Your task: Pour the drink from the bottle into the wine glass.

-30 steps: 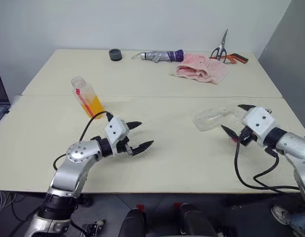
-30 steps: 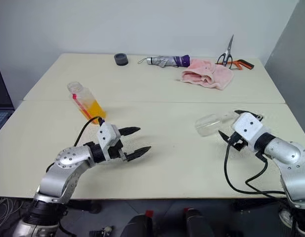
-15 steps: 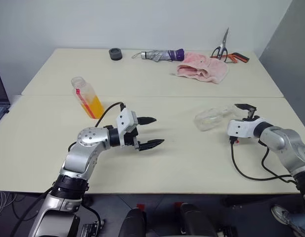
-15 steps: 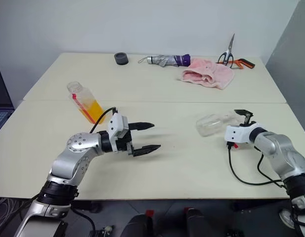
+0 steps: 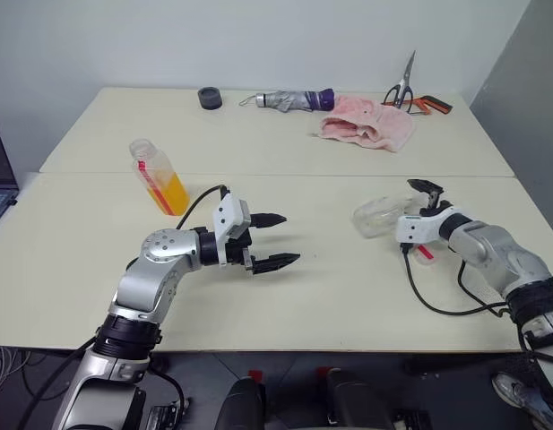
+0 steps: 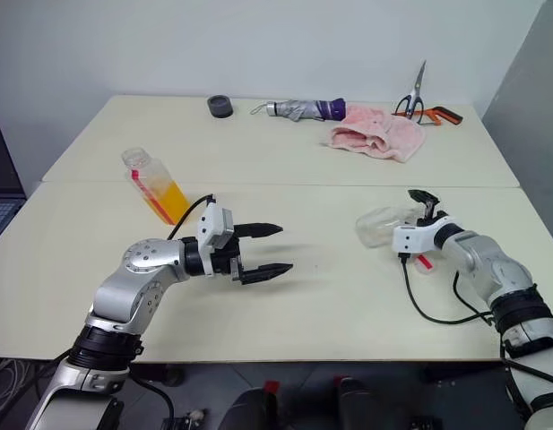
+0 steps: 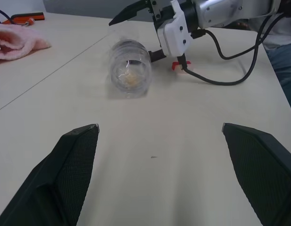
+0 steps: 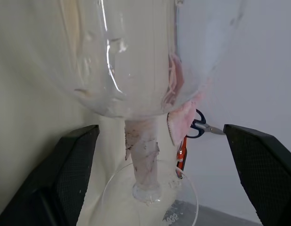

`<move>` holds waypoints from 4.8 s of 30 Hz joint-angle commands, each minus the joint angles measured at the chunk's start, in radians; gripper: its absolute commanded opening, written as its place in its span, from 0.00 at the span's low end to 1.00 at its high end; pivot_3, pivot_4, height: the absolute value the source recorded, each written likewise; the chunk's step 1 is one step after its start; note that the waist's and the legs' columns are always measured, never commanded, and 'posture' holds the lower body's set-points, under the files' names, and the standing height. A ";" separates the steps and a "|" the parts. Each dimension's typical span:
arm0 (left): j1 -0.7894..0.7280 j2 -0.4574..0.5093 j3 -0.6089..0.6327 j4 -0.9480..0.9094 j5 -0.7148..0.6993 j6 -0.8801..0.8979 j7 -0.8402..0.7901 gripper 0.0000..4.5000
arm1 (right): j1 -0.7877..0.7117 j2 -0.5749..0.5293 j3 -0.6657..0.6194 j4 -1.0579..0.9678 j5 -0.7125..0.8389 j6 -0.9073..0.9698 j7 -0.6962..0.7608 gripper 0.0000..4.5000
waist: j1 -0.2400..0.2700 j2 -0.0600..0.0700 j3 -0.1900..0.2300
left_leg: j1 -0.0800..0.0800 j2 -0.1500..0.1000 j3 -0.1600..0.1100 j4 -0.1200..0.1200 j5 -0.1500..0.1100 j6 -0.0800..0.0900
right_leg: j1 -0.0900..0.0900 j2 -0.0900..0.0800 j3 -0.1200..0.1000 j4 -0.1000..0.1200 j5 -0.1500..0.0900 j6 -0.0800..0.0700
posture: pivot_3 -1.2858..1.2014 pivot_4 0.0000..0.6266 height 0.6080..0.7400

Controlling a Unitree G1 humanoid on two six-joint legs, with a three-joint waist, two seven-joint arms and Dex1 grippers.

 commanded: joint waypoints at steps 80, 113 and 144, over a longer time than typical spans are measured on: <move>0.170 0.236 0.461 -0.309 -0.209 0.259 0.262 1.00 | -0.227 0.869 -0.269 0.361 0.782 0.154 0.431 0.02 | -0.021 0.001 0.000 | 0.002 0.003 -0.003 -0.001 0.000 0.000 | 0.000 -0.002 -0.002 0.002 0.000 -0.001 | 0.52 0.24 1.00; 0.245 0.175 0.440 -0.276 -0.197 0.246 0.311 1.00 | -0.032 0.741 -0.225 0.069 0.783 0.285 0.598 0.99 | -0.019 0.001 0.000 | 0.001 0.003 -0.003 -0.002 0.000 0.000 | 0.000 -0.002 -0.002 0.000 0.000 0.000 | 0.52 0.24 1.00; 0.160 0.087 0.493 0.194 0.039 -0.039 0.551 1.00 | 0.311 0.277 -0.263 -1.196 1.215 0.920 0.769 0.99 | 0.012 0.000 0.001 | -0.002 0.002 -0.006 -0.001 0.000 0.000 | 0.000 -0.001 -0.006 -0.002 0.000 0.000 | 0.52 0.24 1.00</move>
